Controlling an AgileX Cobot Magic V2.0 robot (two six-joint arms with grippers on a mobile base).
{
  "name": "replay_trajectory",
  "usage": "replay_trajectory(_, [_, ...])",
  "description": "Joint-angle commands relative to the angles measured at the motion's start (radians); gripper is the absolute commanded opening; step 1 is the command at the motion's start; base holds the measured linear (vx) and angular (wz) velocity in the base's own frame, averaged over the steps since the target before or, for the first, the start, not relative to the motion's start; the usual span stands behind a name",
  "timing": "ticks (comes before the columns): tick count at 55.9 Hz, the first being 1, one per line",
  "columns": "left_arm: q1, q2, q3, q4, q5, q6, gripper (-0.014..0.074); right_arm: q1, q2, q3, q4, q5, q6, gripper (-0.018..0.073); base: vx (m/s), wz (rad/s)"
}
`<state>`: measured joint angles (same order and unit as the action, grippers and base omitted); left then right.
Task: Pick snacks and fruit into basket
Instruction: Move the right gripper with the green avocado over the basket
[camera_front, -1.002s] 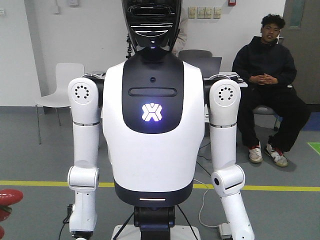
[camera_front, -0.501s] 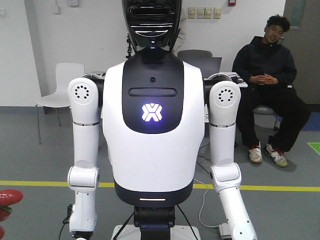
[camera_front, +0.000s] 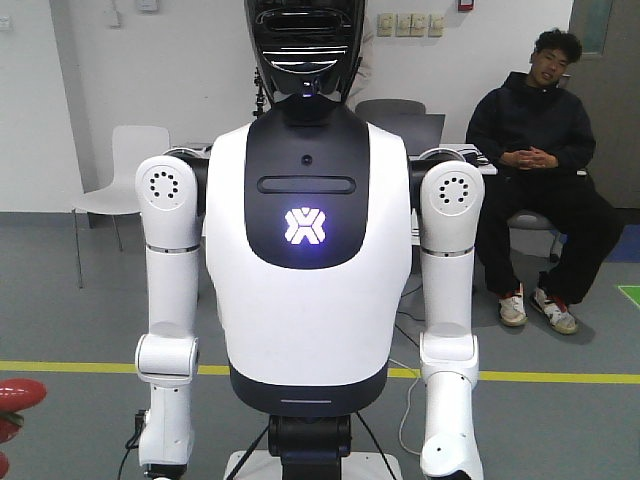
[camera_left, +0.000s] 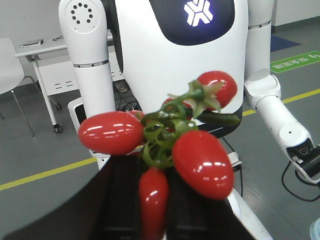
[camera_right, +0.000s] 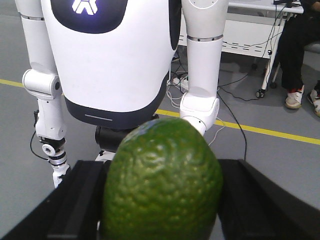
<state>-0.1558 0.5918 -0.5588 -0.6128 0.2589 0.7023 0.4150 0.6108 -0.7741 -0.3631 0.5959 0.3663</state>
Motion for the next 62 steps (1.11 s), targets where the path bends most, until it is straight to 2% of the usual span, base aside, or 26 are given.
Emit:
replay_trajectory(1, [0.000, 0.002, -0.029, -0.017, -0.067, -0.008, -0.0008, -0.003, 0.001, -0.028, -0.029, -0.084, -0.005, -0.0008, 0.00, 0.00])
replay_trajectory(40, [0.000, 0.002, -0.029, -0.017, -0.067, -0.008, -0.0008, -0.003, 0.001, -0.028, -0.028, -0.091, -0.004, -0.0008, 0.00, 0.00])
replay_trajectory(47, [0.000, 0.002, -0.029, -0.017, -0.067, -0.008, -0.0008, -0.002, 0.001, -0.028, 0.035, -0.101, -0.010, -0.0008, 0.00, 0.00])
replay_trajectory(51, [0.000, 0.002, -0.029, -0.017, -0.067, -0.008, -0.0008, -0.002, 0.014, -0.028, 0.138, -0.128, -0.098, -0.0007, 0.00, 0.00])
replay_trajectory(55, [0.000, 0.002, -0.029, -0.017, -0.067, -0.008, -0.0008, 0.016, 0.039, -0.028, 0.306, -0.138, -0.291, -0.0007, 0.00, 0.00])
replay_trajectory(62, [0.000, 0.002, -0.029, -0.017, -0.067, -0.008, -0.0008, 0.128, 0.101, -0.028, 0.589, -0.094, -0.614, -0.0006, 0.00, 0.00])
